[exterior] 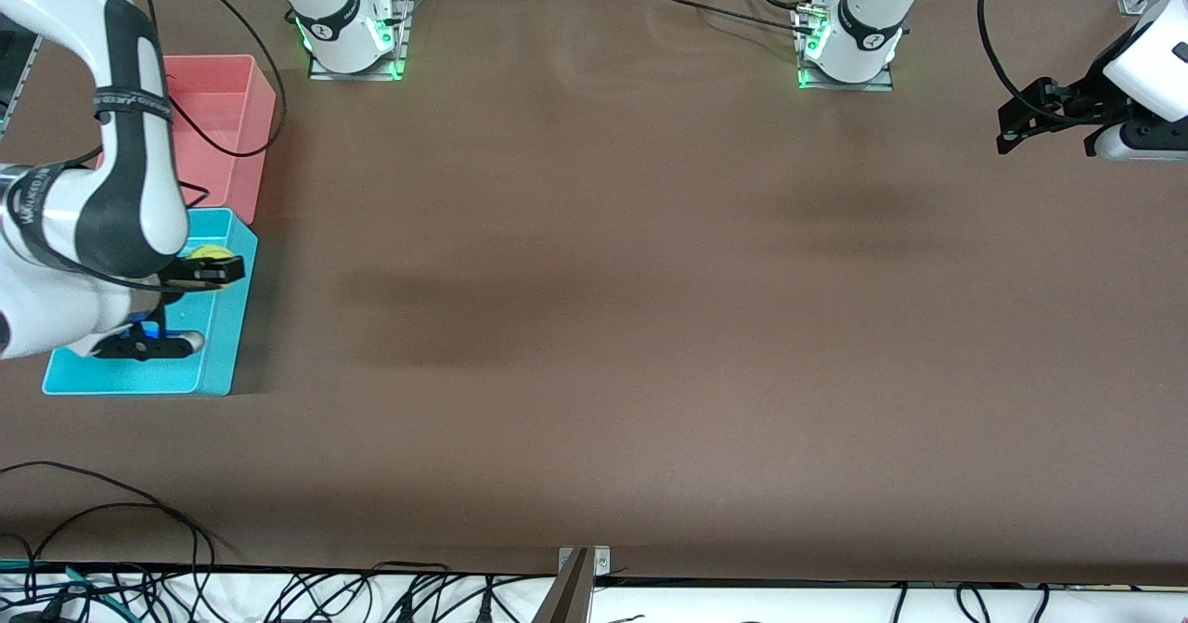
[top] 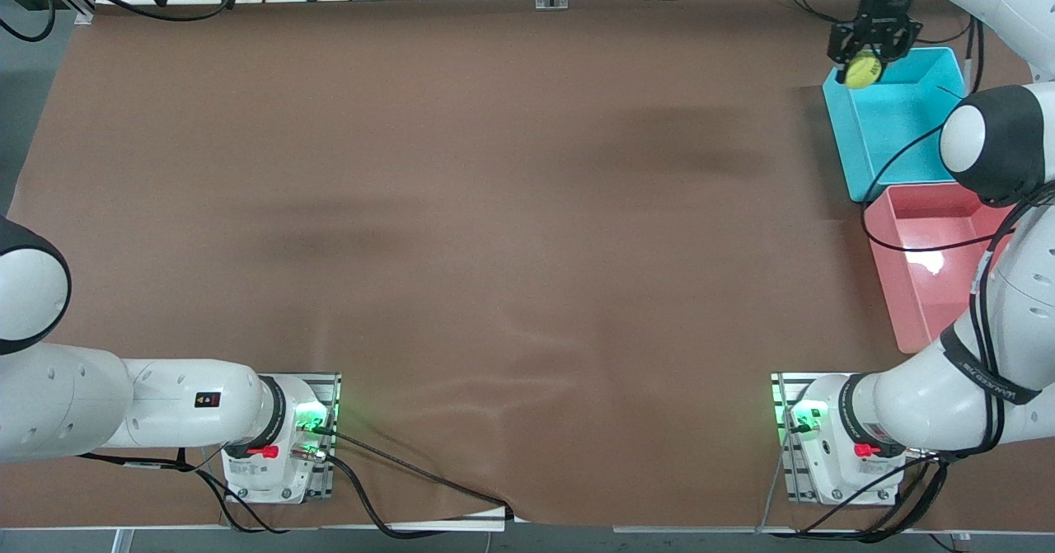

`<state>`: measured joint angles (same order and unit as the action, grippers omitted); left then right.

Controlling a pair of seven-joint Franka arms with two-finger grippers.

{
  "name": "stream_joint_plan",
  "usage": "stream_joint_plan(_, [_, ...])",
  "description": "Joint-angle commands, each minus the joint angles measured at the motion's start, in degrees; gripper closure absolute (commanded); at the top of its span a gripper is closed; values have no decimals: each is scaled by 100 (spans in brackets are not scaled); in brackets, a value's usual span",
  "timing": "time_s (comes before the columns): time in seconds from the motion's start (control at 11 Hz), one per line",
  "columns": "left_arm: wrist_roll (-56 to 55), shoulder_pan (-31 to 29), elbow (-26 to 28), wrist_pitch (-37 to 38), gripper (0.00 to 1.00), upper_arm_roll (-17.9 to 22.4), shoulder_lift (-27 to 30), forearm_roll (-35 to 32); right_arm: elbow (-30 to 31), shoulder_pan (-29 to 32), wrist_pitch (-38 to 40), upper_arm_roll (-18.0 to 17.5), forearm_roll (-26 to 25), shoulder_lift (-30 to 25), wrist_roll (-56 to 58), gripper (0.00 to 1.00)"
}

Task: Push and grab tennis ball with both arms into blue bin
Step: 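Carry the ball with the right gripper into the blue bin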

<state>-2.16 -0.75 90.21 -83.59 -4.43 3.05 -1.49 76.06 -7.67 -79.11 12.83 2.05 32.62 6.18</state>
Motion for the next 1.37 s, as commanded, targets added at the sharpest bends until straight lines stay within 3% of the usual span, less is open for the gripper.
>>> stream_joint_plan(0.0, [-22,4,-197,133,0,30,-94,78,960,-50,-383,683,112,-475,1137,74])
stream_joint_plan(0.18, [-22,13,-197,133,0,21,-94,78,2327,-50,-1478,1009,121,-1114,1184,74])
stream_joint_plan(0.37, [-22,13,-197,133,0,30,-94,78,3394,-50,-2552,1098,112,-1503,1228,74])
stream_joint_plan(0.82, [-4,4,-197,133,0,30,-94,78,4644,-41,-4355,1406,112,-1496,1887,73])
stream_joint_plan(1.19, [-4,-31,-197,133,0,39,-94,78,4673,-41,-4683,1388,112,-1267,1896,70])
stream_joint_plan(1.28, [-4,-40,-197,133,0,39,-94,78,4664,-41,-4710,1380,103,-1189,1905,29])
